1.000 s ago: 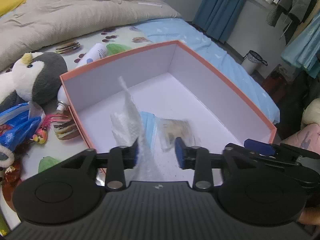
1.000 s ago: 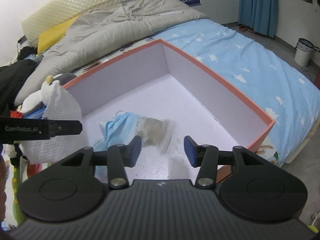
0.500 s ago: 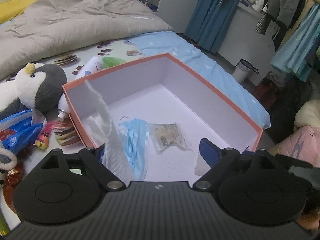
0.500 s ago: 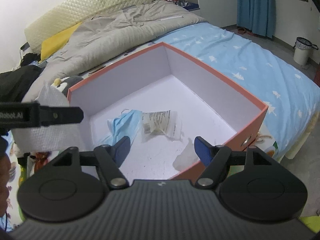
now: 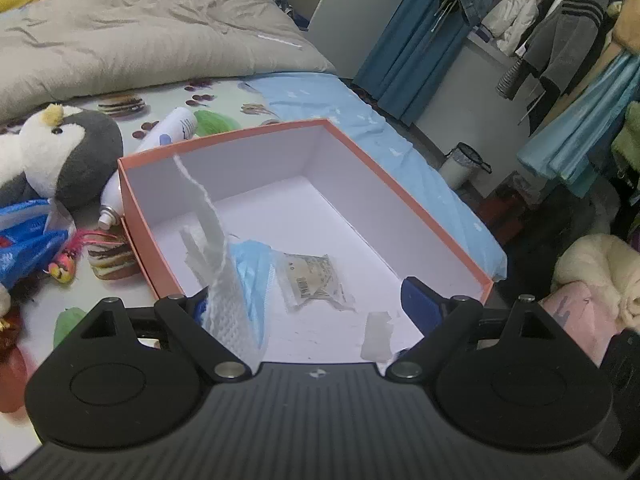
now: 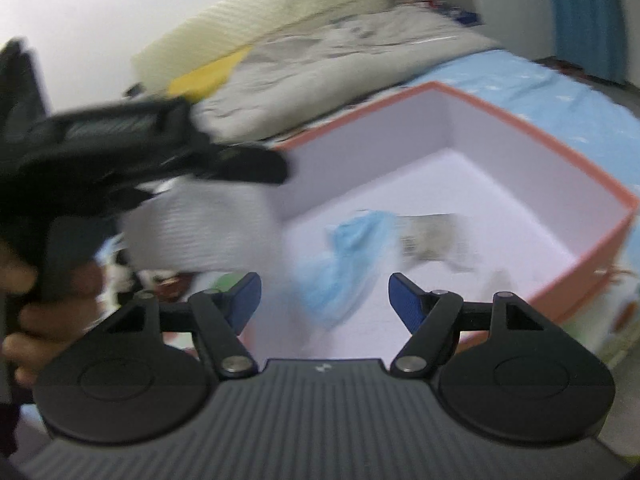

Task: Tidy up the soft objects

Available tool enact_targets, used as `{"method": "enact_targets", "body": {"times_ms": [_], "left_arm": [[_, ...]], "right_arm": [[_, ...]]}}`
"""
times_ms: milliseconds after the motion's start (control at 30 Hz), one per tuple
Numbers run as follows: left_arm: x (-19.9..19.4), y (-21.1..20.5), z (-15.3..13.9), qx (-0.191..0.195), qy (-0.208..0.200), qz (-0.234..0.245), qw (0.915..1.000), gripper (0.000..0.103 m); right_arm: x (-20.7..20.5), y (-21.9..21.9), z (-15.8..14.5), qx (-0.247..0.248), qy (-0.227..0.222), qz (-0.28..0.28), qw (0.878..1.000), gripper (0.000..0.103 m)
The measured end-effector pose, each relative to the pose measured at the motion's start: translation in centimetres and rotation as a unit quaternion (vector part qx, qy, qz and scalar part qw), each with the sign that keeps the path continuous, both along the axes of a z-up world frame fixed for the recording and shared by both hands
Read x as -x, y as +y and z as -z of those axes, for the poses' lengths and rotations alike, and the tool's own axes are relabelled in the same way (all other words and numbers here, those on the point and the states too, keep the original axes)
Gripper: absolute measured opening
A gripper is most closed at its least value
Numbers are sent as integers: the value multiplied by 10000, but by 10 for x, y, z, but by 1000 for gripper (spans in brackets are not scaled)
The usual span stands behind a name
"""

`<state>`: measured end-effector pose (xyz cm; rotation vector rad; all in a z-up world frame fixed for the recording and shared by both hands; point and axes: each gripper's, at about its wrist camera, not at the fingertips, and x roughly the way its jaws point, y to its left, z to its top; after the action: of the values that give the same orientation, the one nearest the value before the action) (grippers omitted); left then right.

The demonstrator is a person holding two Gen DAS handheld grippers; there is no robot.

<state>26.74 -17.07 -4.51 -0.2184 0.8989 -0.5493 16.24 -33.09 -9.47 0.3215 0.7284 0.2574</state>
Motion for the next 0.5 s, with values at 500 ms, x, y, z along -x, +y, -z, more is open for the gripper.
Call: {"method": "enact_targets", "body": {"times_ms": [500], "left_arm": [[-1, 7, -7, 322, 149, 53, 9994, 92]], "right_arm": [[-25, 53, 4, -81, -475, -806, 9956, 47]]}}
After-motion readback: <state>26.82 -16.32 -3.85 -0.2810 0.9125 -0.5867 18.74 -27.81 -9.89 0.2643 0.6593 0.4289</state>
